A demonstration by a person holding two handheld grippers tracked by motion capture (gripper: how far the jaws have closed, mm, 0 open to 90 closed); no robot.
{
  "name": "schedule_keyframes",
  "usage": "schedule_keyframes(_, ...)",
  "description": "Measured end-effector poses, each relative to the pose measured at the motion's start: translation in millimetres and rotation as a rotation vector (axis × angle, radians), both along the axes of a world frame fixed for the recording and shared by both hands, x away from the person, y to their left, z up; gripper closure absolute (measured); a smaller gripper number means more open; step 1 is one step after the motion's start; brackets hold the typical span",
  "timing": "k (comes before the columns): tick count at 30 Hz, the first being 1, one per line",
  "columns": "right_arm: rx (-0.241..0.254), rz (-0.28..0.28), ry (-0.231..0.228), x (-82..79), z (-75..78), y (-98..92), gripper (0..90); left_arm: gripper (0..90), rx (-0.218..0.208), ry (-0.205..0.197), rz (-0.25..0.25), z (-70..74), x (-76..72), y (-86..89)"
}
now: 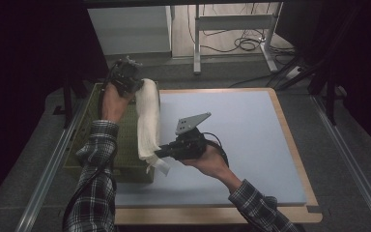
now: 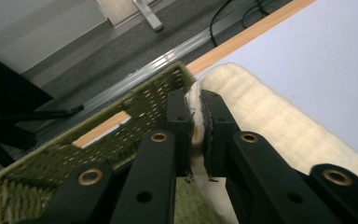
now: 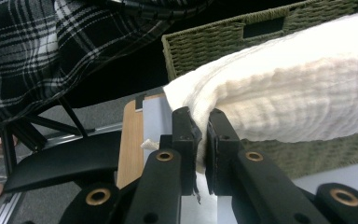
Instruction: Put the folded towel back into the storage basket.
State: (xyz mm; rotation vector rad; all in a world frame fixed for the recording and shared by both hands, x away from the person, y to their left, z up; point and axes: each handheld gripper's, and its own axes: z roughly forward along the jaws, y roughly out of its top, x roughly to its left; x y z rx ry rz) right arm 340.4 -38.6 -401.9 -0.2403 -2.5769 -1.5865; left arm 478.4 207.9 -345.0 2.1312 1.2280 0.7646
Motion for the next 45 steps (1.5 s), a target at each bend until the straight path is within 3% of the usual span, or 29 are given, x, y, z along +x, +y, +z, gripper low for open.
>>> schedule_keyframes(17,0.013,0.043,-0.008,2.7,-4.2,63.5,83.6,83.7,-0.012,-0.009,0.111,0.3,-12.9,61.8)
schedule_keyframes(30,0.007,0.036,0.027,13.7,-28.6,105.5,83.5,83.6,-0.026,0.032,0.187,-25.8,-12.3,107.8)
schedule_keyframes(35,-0.015,0.006,0.027,18.9,-35.4,109.5,83.4,83.5,-0.028,0.05,0.177,-36.6,-1.0,105.2)
schedule_keyframes(45,-0.077,-0.07,0.031,24.7,-43.7,98.5,82.8,83.5,-0.018,0.11,0.108,-70.2,30.8,68.9)
